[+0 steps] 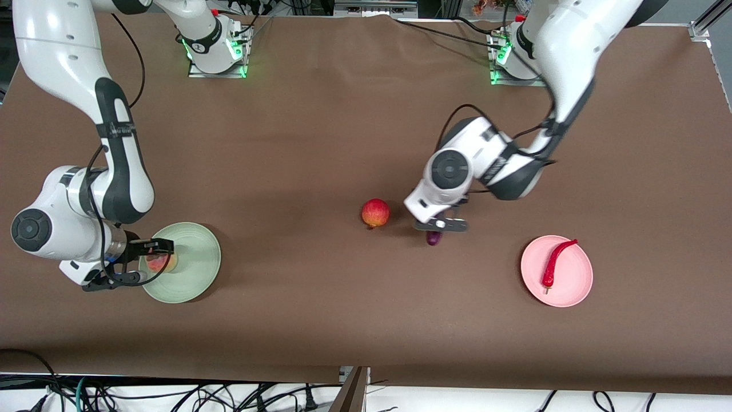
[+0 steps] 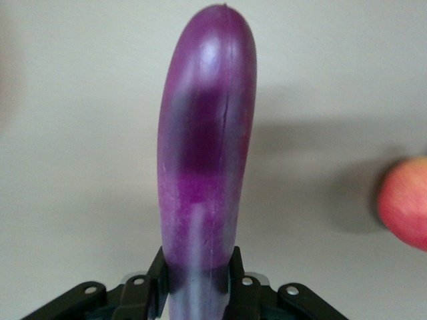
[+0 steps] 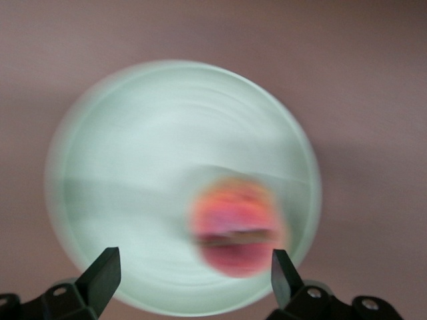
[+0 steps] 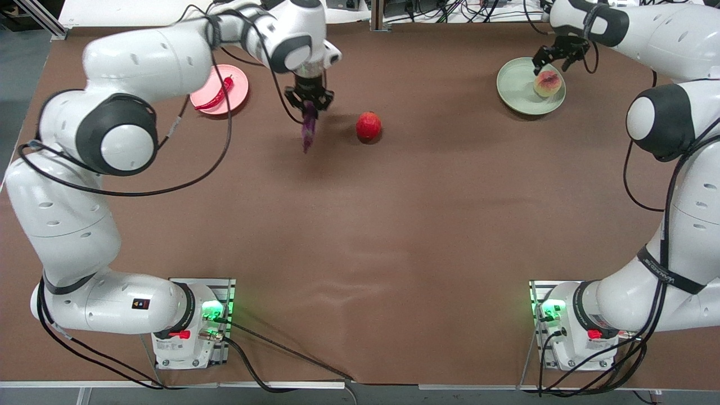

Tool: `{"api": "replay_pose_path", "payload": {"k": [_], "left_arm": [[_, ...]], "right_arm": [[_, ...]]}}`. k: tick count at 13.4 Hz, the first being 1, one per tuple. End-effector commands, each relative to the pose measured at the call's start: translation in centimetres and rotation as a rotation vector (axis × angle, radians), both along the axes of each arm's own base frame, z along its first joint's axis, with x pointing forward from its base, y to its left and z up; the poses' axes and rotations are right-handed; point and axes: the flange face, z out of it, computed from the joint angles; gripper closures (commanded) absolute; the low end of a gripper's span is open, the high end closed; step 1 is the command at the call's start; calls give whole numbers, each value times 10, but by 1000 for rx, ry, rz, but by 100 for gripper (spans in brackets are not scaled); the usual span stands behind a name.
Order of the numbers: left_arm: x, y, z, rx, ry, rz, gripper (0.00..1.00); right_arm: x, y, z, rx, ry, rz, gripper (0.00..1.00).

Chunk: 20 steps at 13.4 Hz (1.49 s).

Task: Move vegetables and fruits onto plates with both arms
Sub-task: 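Carry the eggplant to the pink plate while the right gripper grasps the pomegranate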

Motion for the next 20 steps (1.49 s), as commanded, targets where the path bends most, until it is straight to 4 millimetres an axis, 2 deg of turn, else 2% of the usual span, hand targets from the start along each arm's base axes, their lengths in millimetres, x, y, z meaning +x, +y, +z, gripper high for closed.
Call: {"api": "replay_pose_path", "payload": {"k": [1,3,6,8,9,13,15,16,17,18,20], "left_arm": [[37,67,24,39,-28,-63,88],[65,128,28,59,-36,-172,90],[85,212,7,192,4,-317,91],[92,257,-12,256,43,-361,91],[97,273,-22,290,56,-403,91],[110,304,-70,376,26,-498,90],[113,300,-82,386,5,-533,90],[112,294,-83,379,4,-534,83],[111,295,-84,379,6,-534,52],[111,293,-85,375,8,-539,1],[112,289,-74,374,1,-550,0]], "right_arm": [[-8,75,17,49,24,-100,0],[-20,158,15,48,31,-204,0],[-46,284,9,76,-42,-366,0],[-72,353,6,109,-79,-433,0],[-84,377,5,124,-88,-466,0],[-124,454,-20,198,-141,-531,0],[-140,474,-36,202,-145,-525,0],[-146,482,-43,205,-148,-516,0],[-150,488,-48,209,-152,-507,0],[-154,492,-54,209,-155,-500,0],[-163,502,-63,212,-156,-484,0]]}}
